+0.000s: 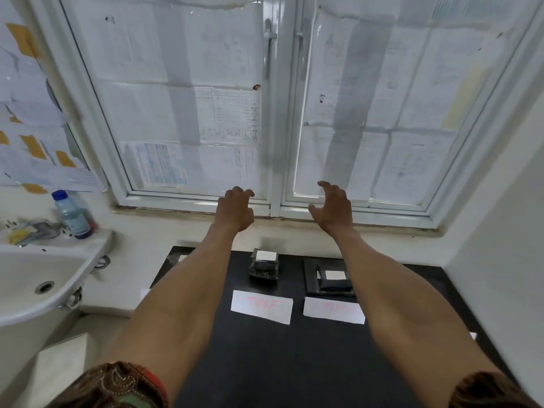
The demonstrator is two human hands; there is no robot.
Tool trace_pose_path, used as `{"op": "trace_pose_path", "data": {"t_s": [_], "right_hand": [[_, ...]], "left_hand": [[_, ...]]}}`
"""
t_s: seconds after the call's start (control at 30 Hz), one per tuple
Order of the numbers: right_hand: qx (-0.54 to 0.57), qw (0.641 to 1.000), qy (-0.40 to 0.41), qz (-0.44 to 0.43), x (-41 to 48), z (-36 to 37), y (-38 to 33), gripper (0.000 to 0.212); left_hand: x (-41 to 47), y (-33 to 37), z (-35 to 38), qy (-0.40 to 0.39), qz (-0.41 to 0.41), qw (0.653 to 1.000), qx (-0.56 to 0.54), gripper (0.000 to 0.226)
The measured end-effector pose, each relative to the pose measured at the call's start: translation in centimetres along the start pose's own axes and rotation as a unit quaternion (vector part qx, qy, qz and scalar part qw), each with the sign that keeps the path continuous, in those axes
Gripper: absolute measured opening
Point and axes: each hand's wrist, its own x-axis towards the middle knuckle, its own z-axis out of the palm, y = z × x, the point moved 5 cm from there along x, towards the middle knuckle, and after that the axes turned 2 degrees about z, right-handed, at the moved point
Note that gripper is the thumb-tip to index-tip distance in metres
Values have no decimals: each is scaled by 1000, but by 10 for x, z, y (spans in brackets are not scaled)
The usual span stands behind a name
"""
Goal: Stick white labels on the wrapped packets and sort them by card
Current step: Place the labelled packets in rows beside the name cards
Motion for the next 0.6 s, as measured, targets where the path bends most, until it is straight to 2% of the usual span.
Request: {"op": "trace_pose_path", "data": {"t_s": [0.13,0.4,0.6], "right_hand": [[5,998,-54,15,-1,47,14,63],[-7,987,-153,50,15,172,35,65],[-70,960,-263,62,22,270,52,78]], "left_hand": [[-1,-24,39,-44,-20,999,-4,49],[29,-121,134,-134,-62,989,14,51],[60,-205,209,-217,-85,972,21,49]]}}
